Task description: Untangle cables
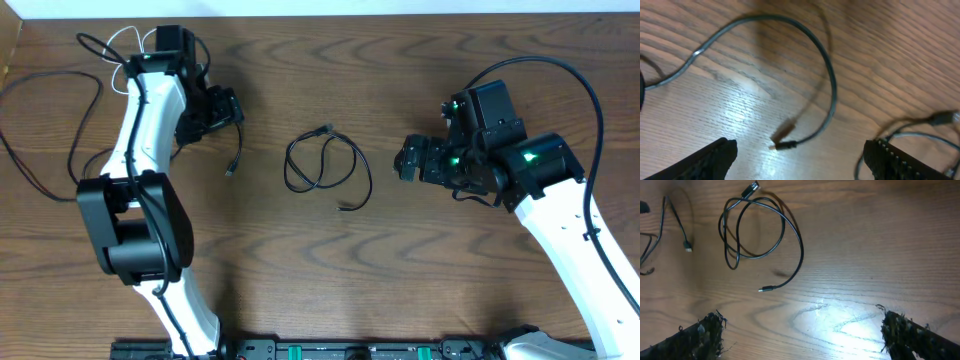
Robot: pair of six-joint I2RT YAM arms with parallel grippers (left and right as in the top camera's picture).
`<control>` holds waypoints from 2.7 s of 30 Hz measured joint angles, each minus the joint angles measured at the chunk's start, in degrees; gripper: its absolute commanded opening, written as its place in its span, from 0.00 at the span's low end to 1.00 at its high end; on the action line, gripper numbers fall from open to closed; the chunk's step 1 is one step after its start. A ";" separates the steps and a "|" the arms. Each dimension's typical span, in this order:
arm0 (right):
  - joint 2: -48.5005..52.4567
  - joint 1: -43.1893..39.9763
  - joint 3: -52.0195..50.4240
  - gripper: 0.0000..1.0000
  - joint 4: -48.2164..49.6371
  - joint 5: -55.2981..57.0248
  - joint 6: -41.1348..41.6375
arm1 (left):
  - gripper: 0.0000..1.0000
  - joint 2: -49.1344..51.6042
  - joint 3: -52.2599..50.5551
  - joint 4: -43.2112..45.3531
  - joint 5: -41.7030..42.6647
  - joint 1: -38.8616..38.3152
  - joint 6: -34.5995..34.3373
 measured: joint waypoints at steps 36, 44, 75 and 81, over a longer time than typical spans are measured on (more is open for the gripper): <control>0.07 0.00 0.00 0.99 1.42 0.00 0.00 | 0.08 8.04 -0.46 7.04 -2.97 -2.49 -3.23; 0.09 0.00 0.00 0.99 0.96 0.00 -0.02 | 0.07 7.48 2.08 14.67 4.00 2.03 -12.85; 0.09 0.00 0.00 0.99 0.83 0.00 -0.02 | 0.37 3.63 3.19 26.05 21.75 8.39 -26.47; 0.09 0.00 0.00 0.99 0.87 0.00 -0.02 | 0.53 3.63 3.19 20.92 19.45 11.21 -21.27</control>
